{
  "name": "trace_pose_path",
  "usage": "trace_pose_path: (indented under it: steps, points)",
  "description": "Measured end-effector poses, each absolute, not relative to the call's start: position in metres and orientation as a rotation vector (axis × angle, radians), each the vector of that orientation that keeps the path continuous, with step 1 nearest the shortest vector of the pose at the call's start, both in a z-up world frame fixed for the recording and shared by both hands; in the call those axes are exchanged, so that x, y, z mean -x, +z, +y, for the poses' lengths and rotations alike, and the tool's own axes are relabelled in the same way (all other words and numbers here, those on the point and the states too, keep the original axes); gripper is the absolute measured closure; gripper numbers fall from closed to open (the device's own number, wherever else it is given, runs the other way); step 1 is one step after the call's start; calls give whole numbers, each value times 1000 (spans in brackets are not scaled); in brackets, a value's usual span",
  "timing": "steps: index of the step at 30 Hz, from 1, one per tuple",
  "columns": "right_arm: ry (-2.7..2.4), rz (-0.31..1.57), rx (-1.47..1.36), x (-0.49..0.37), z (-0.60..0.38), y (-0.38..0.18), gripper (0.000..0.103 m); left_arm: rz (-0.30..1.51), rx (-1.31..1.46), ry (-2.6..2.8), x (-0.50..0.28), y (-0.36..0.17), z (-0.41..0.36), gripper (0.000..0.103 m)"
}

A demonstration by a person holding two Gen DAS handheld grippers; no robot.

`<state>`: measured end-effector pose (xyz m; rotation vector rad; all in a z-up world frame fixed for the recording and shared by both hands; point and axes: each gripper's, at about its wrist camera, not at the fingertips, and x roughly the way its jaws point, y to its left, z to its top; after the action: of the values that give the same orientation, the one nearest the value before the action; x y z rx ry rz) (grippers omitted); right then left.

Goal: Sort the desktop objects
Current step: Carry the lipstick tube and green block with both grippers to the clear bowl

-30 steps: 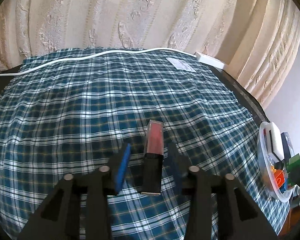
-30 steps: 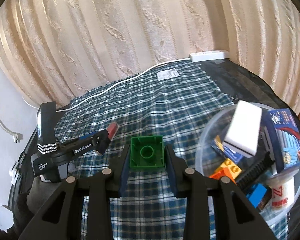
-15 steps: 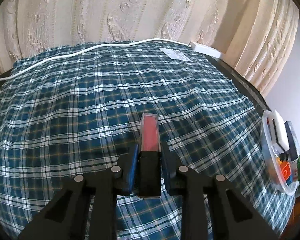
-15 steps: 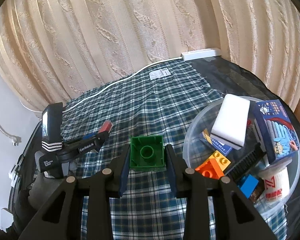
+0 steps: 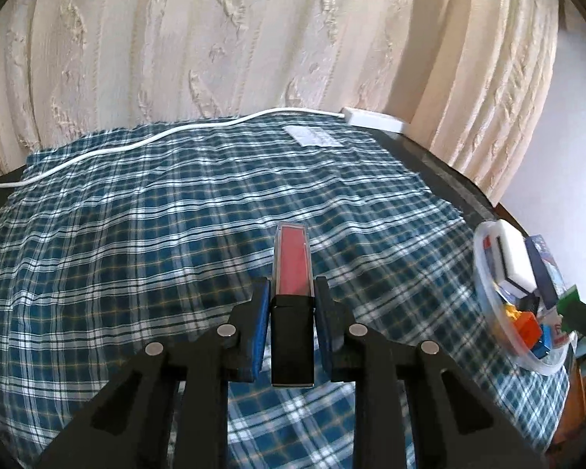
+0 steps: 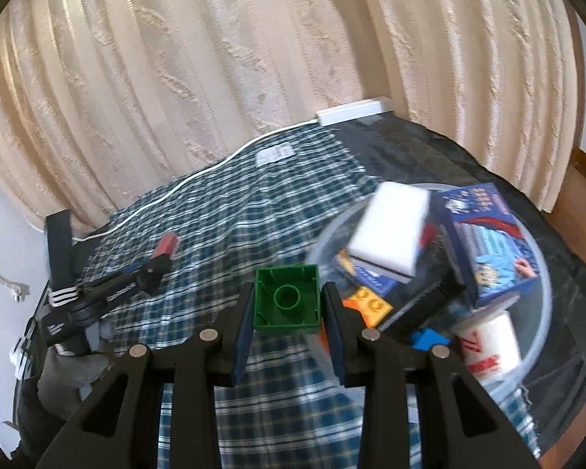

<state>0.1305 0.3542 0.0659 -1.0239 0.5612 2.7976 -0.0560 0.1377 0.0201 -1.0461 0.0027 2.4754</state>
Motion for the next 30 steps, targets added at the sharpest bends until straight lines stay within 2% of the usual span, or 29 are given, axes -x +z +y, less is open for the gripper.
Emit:
trace_pose_path:
  steps: [30]
  points:
    - [2628,638,1100,-152,407,30,65,72,954,2362,11,40,177,79]
